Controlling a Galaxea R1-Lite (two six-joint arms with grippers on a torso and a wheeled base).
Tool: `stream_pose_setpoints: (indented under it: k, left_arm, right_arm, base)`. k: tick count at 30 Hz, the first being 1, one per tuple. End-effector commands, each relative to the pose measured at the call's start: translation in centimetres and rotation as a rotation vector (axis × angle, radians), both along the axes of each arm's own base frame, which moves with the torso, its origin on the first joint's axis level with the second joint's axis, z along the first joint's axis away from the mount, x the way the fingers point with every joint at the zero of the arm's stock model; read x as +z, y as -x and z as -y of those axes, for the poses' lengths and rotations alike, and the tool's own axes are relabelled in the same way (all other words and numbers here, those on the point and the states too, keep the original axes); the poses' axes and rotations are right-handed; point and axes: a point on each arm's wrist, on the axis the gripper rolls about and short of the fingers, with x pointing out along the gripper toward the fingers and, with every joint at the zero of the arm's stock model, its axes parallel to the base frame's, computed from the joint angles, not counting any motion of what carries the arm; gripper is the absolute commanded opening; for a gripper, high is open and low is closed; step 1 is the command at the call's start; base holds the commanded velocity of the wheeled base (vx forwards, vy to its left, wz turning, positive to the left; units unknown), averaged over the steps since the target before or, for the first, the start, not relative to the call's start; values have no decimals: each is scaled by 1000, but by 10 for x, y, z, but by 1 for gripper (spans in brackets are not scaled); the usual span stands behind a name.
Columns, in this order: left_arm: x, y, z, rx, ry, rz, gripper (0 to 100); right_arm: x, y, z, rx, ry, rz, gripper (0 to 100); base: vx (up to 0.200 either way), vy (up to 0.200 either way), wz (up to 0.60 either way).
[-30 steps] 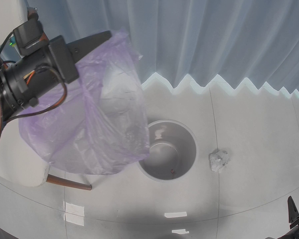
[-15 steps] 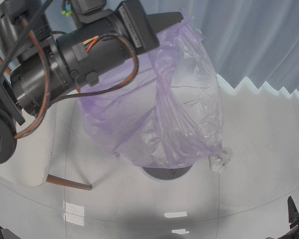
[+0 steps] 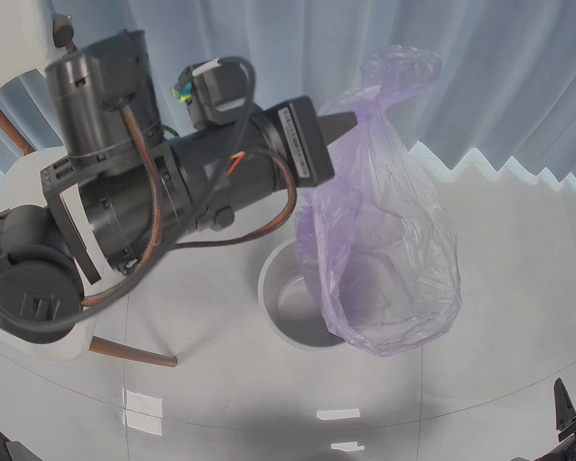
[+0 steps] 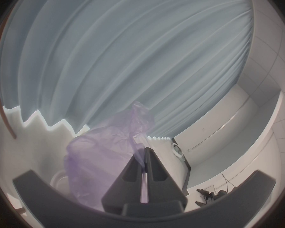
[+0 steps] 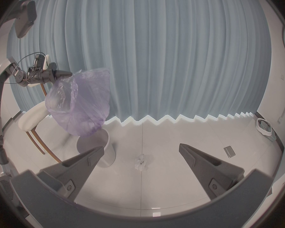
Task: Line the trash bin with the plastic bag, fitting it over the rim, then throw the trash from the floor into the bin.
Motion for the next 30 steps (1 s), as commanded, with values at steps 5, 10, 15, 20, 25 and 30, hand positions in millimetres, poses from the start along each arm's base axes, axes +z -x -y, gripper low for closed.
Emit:
stream_pose_setpoints:
  k: [5, 10, 15, 20, 25, 30]
  left_arm:
    - [9, 24, -13, 14, -30, -34, 0]
    - [22, 44, -20, -3, -11, -21, 0]
    - [28, 66, -37, -3, -57, -64, 0]
    - [28, 71, -43, 5, -71, -79, 0]
    - [27, 78, -38, -35, -75, -80, 0]
    - [19, 83, -32, -69, -101, -97, 0]
  right_arm:
    - [-5, 0, 0, 1, 0, -2, 100]
    - [-5, 0, 0, 1, 2, -2, 100]
    - [-5, 0, 0, 1, 0, -2, 100]
    - [-5, 0, 0, 1, 2, -2, 100]
    - [-5, 0, 0, 1, 2, -2, 100]
    - [-5, 0, 0, 1, 0, -2, 100]
  base:
    - [0, 0, 0]
    - [0, 0, 0]
    - [0, 0, 0]
    - [0, 0, 0]
    - [0, 0, 0]
    - [0, 0, 0]
